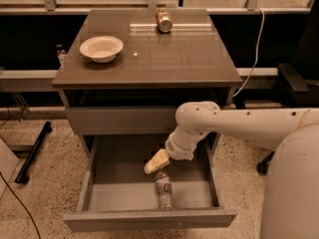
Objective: Pick water bottle from middle drawer and place on counter
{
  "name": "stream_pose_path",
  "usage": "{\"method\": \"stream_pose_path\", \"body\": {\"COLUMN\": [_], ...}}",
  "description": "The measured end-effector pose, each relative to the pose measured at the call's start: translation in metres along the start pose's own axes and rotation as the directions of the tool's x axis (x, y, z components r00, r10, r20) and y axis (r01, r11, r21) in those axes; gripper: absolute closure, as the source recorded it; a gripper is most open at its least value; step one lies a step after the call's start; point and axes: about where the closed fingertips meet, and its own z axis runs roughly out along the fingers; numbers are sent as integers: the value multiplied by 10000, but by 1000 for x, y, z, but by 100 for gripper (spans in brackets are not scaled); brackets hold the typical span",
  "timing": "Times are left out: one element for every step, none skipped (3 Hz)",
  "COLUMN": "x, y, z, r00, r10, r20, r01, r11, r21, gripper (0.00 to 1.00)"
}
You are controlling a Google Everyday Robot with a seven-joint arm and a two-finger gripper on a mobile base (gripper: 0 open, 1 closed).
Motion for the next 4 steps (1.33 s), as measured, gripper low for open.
{"method": "stream_pose_path", "body": {"x": [2,10,19,31], "y": [-7,-18,-27,-33], "z": [39,78,113,143], "r00": [9966,9844,9636,9339], "r10": [749,1640,2453,3126], "r20": [-335,-633,-1064,-1734], "r01": [-758,-1686,-2552,-3284], "r11": [9967,9828,9626,9419], "r21": [-275,-759,-915,-706], "gripper": [0,0,0,1]}}
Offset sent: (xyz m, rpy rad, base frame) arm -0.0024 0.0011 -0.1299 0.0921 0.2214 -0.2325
